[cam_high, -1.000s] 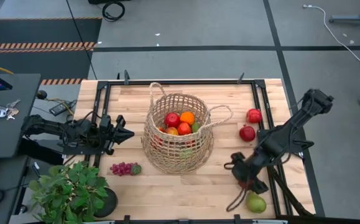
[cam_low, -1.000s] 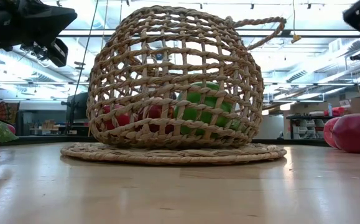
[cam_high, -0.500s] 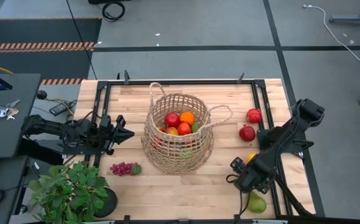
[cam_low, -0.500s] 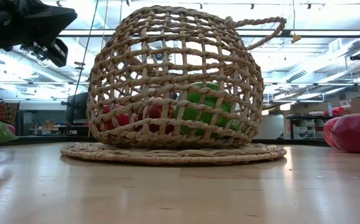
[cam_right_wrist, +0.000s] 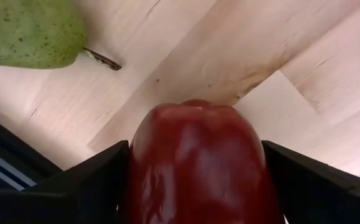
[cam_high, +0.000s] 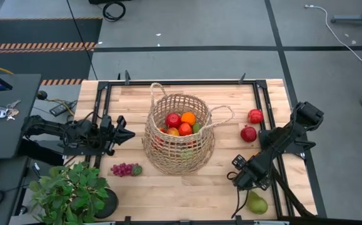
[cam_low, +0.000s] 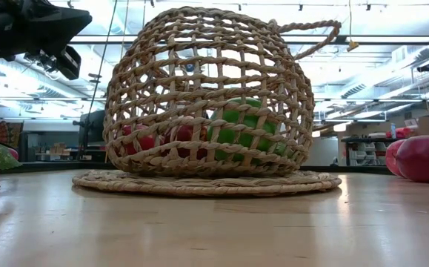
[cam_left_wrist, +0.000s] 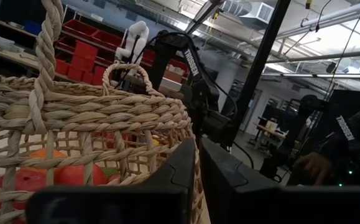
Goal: Build produce basket
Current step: Put the red apple into the brown basket
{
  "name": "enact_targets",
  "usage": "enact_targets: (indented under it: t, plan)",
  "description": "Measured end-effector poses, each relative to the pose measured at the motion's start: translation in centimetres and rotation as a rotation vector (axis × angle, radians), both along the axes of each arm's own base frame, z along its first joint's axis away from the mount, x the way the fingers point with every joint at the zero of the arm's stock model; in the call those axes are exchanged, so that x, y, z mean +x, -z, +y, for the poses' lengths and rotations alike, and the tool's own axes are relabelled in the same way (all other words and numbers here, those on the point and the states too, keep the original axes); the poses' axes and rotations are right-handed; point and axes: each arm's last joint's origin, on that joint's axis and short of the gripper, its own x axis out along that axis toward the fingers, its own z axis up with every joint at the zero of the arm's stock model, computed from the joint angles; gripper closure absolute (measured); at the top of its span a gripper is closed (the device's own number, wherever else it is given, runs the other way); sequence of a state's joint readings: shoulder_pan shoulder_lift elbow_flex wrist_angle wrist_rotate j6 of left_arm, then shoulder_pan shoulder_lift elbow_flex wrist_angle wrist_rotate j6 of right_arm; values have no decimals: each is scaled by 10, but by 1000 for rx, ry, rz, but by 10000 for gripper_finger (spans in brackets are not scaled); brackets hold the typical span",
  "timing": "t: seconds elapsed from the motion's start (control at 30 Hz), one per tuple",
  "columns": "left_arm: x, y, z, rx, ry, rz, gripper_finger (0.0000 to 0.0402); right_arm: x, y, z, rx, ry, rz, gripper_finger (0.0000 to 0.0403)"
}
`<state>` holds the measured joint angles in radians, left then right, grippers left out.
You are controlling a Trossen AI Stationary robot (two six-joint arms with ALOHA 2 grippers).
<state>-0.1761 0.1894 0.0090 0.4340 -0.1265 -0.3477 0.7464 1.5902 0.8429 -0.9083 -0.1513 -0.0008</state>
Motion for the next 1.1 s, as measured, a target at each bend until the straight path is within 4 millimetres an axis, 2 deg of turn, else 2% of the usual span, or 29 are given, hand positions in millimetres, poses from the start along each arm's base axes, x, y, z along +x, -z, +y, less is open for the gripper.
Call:
enact_targets:
  t: [0.3, 0.43, 0.53, 0.73, 0.93, 1.1]
  plan:
    - [0, 0, 0, 0, 0, -1, 365, 12, -8, -1, 29, 10, -40, 84]
    - [0, 0, 0, 0, 0, -1, 370, 27, -24, 2, 51, 32, -120, 79]
    - [0, 0, 0, -1, 0, -1, 373, 42, -44, 0, 83, 71, -200, 78]
    - [0, 0, 0, 0, 0, 0, 367, 67, -95, -13, 184, 220, -344, 78]
    - [0, 0, 0, 0, 0, 0, 370, 86, -167, -41, 312, 431, -549, 78]
    - [0, 0, 0, 0, 0, -1, 373, 92, -230, -71, 455, 604, -758, 78]
